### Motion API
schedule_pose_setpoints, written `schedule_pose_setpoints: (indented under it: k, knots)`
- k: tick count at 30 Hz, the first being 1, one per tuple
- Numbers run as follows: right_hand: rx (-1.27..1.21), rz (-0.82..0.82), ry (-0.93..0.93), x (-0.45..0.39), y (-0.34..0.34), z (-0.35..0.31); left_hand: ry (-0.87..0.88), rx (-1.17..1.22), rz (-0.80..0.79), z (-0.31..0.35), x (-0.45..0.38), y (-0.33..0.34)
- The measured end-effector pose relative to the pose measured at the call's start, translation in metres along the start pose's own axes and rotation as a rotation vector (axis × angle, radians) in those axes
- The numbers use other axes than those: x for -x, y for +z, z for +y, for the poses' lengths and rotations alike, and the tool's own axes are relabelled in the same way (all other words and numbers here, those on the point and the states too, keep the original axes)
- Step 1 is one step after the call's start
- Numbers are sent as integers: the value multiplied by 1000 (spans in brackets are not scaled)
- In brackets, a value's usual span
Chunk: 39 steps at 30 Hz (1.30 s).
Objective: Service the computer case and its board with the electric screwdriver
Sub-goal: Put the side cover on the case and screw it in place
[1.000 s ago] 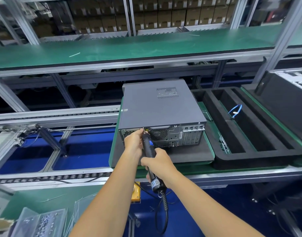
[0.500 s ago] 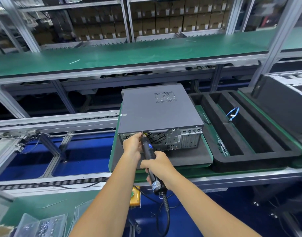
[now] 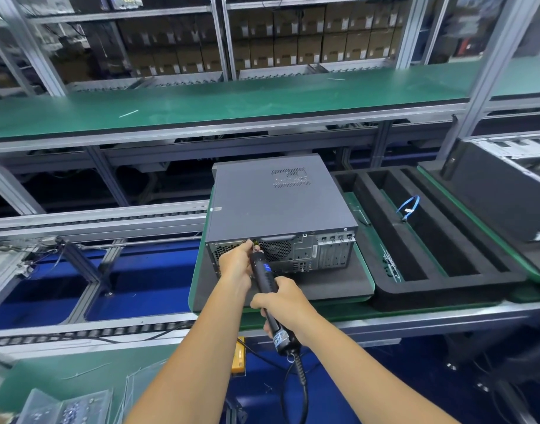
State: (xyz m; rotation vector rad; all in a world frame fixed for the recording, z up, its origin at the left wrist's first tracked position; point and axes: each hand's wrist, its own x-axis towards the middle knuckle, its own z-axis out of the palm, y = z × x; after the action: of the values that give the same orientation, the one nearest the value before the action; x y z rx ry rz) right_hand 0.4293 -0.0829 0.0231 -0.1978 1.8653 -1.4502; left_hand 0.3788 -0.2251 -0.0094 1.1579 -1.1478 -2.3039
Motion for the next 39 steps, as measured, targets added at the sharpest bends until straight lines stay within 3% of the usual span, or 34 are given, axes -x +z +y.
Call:
schedule_pose_setpoints:
  k: [5,16,29,39]
  knots:
    - [63,-21,-6,2,-3,5,17,36,22,1,-3,-1]
    - [46,-44,15,3,-13,8,136,-190,147,-7,-7,10]
    - [52,-48,-20,2,-18,4,64,-32,96,3,5,13]
    - [69,-47,-20,-1,-24,8,85,20,237,4,6,16]
